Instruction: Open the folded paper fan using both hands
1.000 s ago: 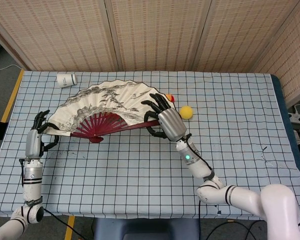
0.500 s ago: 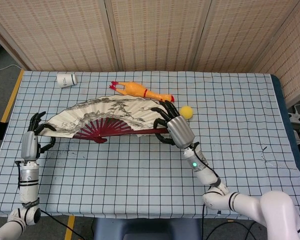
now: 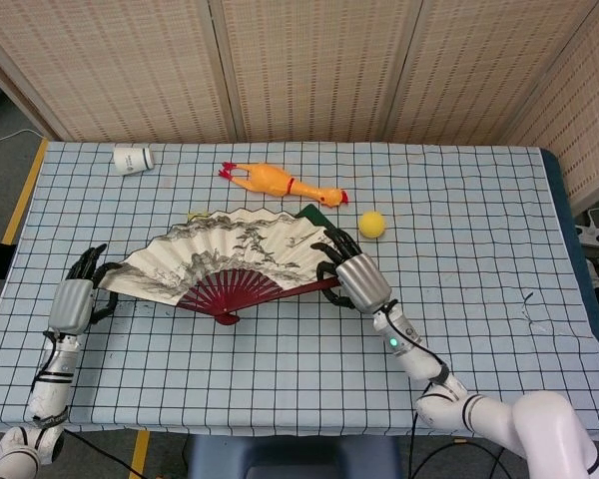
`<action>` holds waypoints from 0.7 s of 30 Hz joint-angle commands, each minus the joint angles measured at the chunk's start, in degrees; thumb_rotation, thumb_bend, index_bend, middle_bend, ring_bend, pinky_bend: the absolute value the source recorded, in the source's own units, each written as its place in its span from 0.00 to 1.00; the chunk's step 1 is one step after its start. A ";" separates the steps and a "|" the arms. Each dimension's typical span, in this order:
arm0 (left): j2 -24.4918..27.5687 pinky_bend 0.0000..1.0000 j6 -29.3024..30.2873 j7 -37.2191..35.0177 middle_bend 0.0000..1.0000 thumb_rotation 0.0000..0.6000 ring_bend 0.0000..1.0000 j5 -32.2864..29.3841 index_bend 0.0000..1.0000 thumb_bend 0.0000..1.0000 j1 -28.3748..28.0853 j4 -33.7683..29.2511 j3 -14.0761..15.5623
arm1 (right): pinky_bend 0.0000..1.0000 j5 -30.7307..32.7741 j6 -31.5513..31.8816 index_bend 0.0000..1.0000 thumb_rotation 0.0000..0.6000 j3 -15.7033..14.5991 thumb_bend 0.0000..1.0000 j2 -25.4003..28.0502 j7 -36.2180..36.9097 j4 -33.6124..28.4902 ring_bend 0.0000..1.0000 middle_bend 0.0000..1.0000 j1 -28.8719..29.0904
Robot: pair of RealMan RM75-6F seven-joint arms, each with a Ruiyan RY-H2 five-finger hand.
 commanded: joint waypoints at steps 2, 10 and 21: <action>1.27 0.15 -3.77 -0.14 0.00 1.00 0.00 1.03 0.05 0.51 0.33 -0.21 1.88 | 0.00 0.13 -3.60 0.04 1.00 -2.38 0.42 2.36 -7.14 -0.29 0.00 0.01 -1.40; 8.28 0.14 -1.56 -5.57 0.00 1.00 0.00 2.10 0.00 0.47 0.93 -9.67 2.44 | 0.00 5.28 -12.51 0.00 1.00 -2.72 0.07 12.27 -20.60 -13.40 0.00 0.00 -1.86; 23.98 0.14 1.58 -1.03 0.00 1.00 0.00 2.05 0.00 0.47 3.89 -33.26 2.61 | 0.00 13.58 -6.92 0.00 1.00 -2.40 0.06 20.59 -41.06 -29.87 0.00 0.00 -7.50</action>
